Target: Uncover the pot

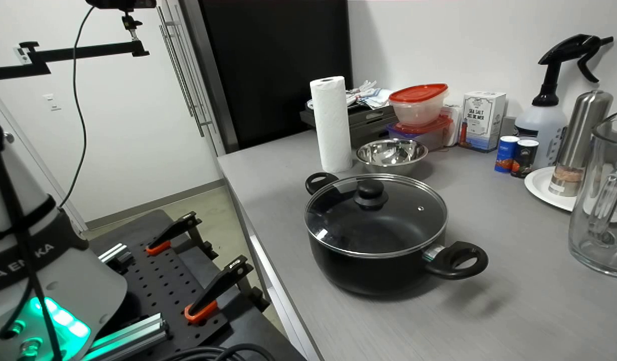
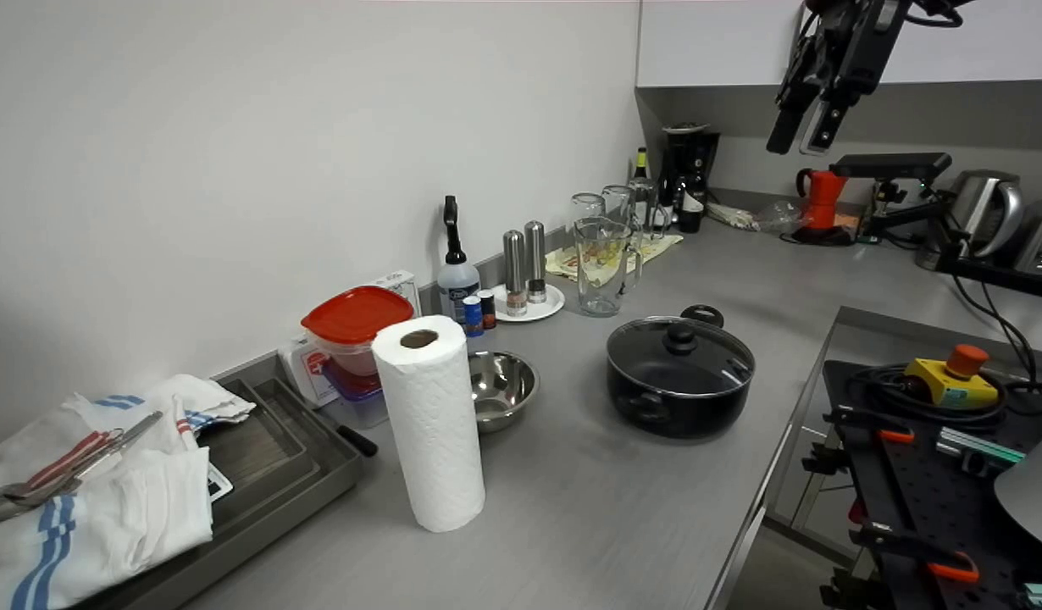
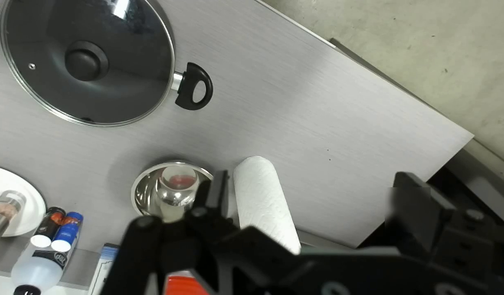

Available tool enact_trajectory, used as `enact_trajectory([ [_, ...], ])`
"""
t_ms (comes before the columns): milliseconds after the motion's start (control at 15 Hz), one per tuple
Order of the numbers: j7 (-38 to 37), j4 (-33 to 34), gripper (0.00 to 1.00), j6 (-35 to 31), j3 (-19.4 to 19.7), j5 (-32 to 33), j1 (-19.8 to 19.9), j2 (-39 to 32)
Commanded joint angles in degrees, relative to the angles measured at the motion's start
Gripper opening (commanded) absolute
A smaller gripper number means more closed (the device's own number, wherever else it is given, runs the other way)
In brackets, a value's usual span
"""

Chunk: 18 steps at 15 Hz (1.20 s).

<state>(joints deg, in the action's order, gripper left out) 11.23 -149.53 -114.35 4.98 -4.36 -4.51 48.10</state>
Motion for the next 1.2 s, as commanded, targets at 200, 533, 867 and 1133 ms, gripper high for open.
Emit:
enact_trajectory([
  [200,0.2,0.1,1.00,0.1,-0.2,-0.2,0.3,-0.1],
  [533,0.2,0.1,1.00,0.1,-0.2,-0.2,0.3,-0.1],
  [867,-1.8,-0.1,1.00,-3.2,-0.4,0.0,1.7,-4.2],
  [1133,-6.0,-1.8,1.00,-13.2,-0.3,-0.5,4.4,-9.3],
])
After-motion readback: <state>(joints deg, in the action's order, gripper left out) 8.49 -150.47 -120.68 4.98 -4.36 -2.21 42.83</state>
